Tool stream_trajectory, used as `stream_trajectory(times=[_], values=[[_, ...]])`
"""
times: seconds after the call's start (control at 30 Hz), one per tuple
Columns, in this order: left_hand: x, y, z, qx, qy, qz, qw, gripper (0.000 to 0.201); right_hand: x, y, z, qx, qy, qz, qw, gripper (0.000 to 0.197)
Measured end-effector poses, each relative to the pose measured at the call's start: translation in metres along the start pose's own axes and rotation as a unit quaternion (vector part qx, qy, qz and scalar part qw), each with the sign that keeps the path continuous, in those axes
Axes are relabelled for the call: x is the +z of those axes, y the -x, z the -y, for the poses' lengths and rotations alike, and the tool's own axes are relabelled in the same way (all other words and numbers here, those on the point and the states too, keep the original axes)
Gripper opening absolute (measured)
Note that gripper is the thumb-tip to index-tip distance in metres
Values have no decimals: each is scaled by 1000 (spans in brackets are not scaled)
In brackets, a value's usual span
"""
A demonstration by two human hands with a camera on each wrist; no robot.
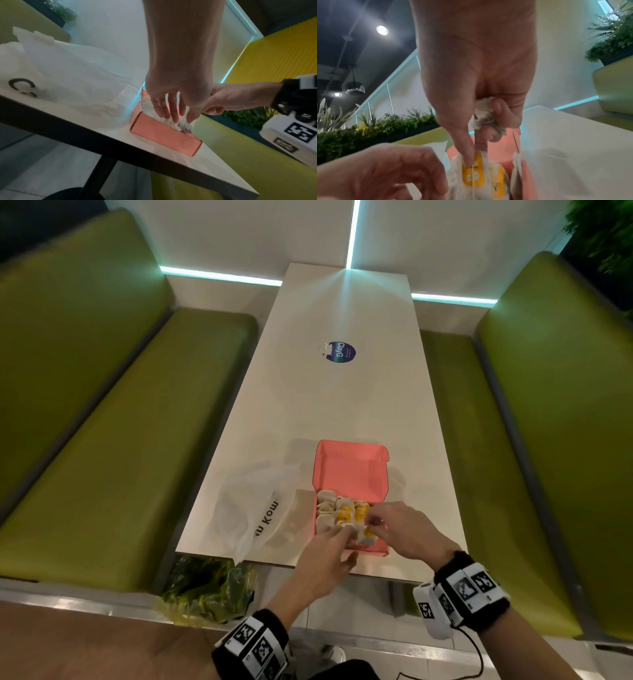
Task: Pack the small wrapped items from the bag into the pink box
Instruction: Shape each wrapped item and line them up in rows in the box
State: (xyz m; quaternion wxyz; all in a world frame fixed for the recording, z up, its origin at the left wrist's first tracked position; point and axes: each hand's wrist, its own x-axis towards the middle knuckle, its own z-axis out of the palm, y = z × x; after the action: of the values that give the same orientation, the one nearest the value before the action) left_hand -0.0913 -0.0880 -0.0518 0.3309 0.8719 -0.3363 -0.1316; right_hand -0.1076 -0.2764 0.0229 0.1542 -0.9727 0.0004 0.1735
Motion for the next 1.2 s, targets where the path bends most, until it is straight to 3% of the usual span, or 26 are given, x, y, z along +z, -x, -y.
stream_trajectory(times=[0.17, 0.33, 0.73, 0.9, 1.2], values=[[13, 2, 0, 36, -121, 37, 991, 41, 16, -20, -4, 13, 31, 28, 999, 12], [16, 2, 2, 44, -154, 45, 986, 42, 18, -36, -4, 23, 52, -10, 998, 9], [20, 2, 4, 45, -152, 41, 987, 35, 36, -25, -7, 30, 43, -117, 992, 16], [19, 3, 5, 47, -141, 48, 988, 36, 42, -15, 4, 35, 61, -57, 996, 18], [18, 2, 4, 56, -135, 48, 988, 35, 57, -28, 14, 60, 75, -68, 993, 17]])
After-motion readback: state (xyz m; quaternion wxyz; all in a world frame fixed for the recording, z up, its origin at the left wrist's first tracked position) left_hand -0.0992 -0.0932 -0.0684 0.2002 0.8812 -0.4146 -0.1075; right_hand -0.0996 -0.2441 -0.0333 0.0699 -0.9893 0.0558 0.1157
